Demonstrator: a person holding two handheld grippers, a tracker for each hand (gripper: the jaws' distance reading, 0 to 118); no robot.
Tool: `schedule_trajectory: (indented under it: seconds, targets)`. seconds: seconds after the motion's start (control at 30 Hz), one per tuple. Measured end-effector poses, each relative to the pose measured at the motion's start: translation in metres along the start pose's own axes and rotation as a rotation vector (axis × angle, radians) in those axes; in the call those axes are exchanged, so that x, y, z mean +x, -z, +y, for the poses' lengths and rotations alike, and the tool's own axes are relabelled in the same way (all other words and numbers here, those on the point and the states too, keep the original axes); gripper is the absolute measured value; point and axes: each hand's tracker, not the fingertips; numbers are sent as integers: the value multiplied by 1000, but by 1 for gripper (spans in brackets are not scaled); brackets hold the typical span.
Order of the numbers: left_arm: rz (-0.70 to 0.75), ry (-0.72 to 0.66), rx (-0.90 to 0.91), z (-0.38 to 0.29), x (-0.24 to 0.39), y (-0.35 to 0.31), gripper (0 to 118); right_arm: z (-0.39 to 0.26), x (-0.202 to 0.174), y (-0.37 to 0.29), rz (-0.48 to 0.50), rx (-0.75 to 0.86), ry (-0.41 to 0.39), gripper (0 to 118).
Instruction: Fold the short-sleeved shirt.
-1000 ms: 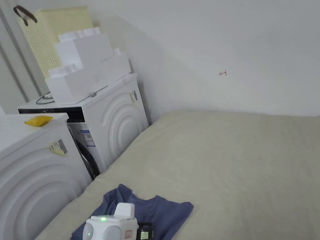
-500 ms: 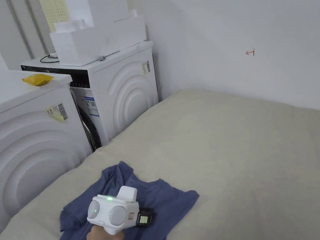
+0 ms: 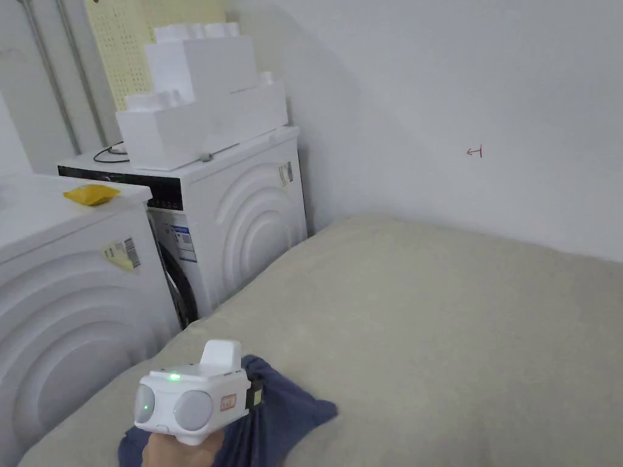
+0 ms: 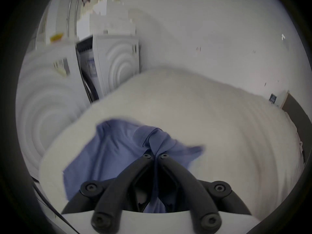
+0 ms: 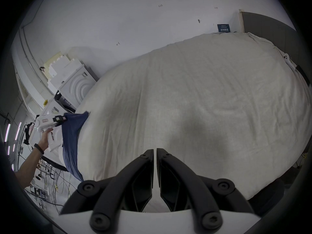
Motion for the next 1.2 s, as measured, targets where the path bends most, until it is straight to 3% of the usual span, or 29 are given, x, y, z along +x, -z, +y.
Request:
schedule_trajectory:
  seconds: [0.17,0.27,0.33,0.43,0.53,0.6,0.7,0.9,1.0,1.07,1.2]
  targets:
    - [9,-1,192,73,-5,-96,0,-4,3,-17,46,43,8,4]
    - [50,121,322,117,9,-150,0,-7,8,-26,86,77,47,4]
    - [17,127,344,147,23,-175,0,-8,12,-31,102,93,72,4]
    - [46,246,367,173,59,-185,0,-12,19,-42,111,123,92,4]
    - [-74,267,336,168,102,-169,0,-18,31,-51,101,144,116,4]
    - [-143,313,296,143,148,-141,0,-23,42,-57,81,151,149,4]
    - [-320,276,210,89,229,-99,0,-30,59,-65,54,154,184,4]
    - [-711,343,-20,-54,460,-41,0,-40,100,-97,-47,204,264,4]
    - [-907,393,-148,-117,567,-54,0,-47,126,-117,-113,230,314,4]
    - [-960,470,-186,-162,624,-73,0,-52,140,-130,-171,242,333,4]
    - [-1107,612,-306,-239,681,-125,0,-60,158,-149,-247,252,346,4]
